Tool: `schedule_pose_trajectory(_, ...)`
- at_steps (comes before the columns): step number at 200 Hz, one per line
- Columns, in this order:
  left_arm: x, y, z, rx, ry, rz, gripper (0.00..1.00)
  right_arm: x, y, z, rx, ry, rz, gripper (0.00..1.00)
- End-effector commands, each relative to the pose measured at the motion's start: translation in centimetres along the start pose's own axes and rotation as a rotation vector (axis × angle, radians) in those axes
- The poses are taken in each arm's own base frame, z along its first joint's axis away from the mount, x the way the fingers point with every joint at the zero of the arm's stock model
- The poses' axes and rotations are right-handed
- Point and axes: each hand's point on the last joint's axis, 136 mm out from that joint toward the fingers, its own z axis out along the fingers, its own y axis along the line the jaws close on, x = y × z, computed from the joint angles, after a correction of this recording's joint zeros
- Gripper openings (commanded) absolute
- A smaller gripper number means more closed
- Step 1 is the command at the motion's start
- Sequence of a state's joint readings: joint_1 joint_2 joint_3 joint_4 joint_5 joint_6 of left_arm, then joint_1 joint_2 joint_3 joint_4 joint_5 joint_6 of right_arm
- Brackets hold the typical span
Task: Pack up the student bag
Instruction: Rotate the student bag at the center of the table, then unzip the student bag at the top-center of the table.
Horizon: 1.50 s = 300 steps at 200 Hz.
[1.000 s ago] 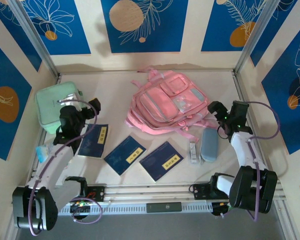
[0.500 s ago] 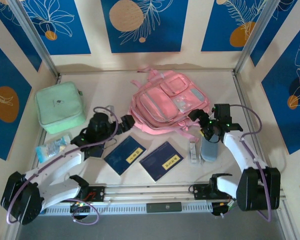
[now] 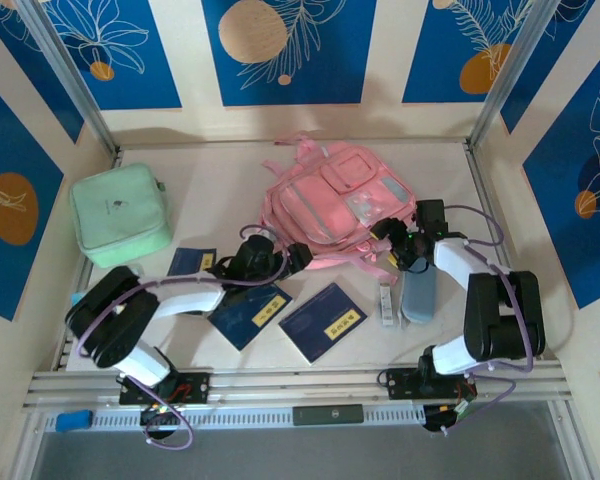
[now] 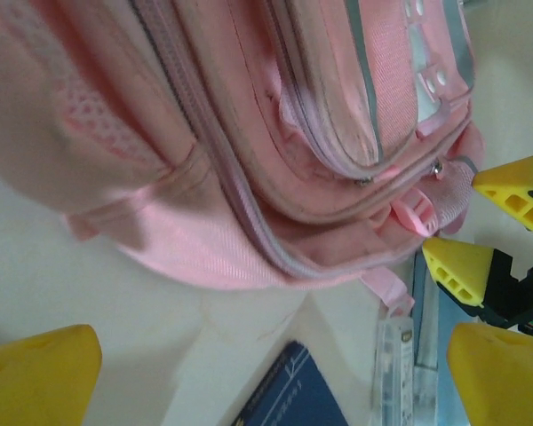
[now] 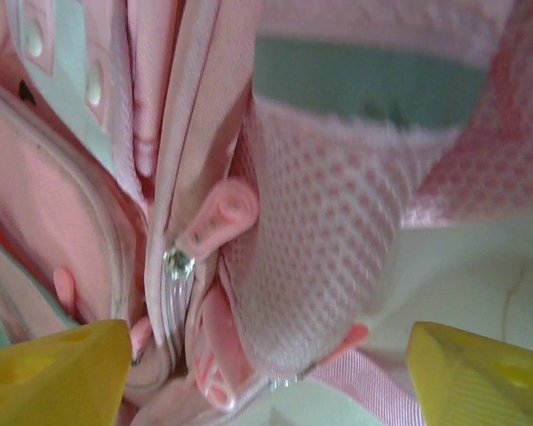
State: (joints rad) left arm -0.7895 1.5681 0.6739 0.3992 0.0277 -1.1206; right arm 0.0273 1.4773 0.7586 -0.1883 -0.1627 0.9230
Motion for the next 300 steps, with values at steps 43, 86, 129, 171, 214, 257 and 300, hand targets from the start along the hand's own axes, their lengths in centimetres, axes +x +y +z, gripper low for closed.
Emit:
schedule_pose_trajectory(43,-4.2,0.0,3.4,-0.019,-0.083,0.035,1.0,-2.3,2.5,2.2,-0.064,0.013,-0.05,0.44)
schedule_pose_trajectory(86,-9.0,1.9,3.3,-0.067,-0.14,0.059,0.99,0.5,4.4,3.5,-0.073,0.064,-0.094,0.09)
schedule_pose_trajectory(129,-12.5,4.0,1.5,-0.153,-0.143,0.089,0.99,2.9,6.1,3.9,-0.058,0.075,-0.118,0.08)
schedule_pose_trajectory(171,-10.3,3.6,-1.3,-0.176,-0.084,0.119,0.99,3.3,5.0,3.1,-0.01,0.077,-0.084,0.33)
schedule_pose_trajectory(214,-6.0,0.8,-2.4,-0.153,-0.025,0.165,0.99,3.3,4.9,4.0,-0.015,0.095,-0.033,0.51)
schedule_pose_trajectory(257,-1.9,-2.2,-1.8,-0.141,0.03,0.226,1.0,2.8,5.5,5.2,-0.007,0.092,-0.028,0.43)
schedule_pose_trajectory(300,1.9,-4.7,0.5,-0.1,0.091,0.355,0.88,3.4,7.0,4.2,-0.058,0.106,-0.028,0.17)
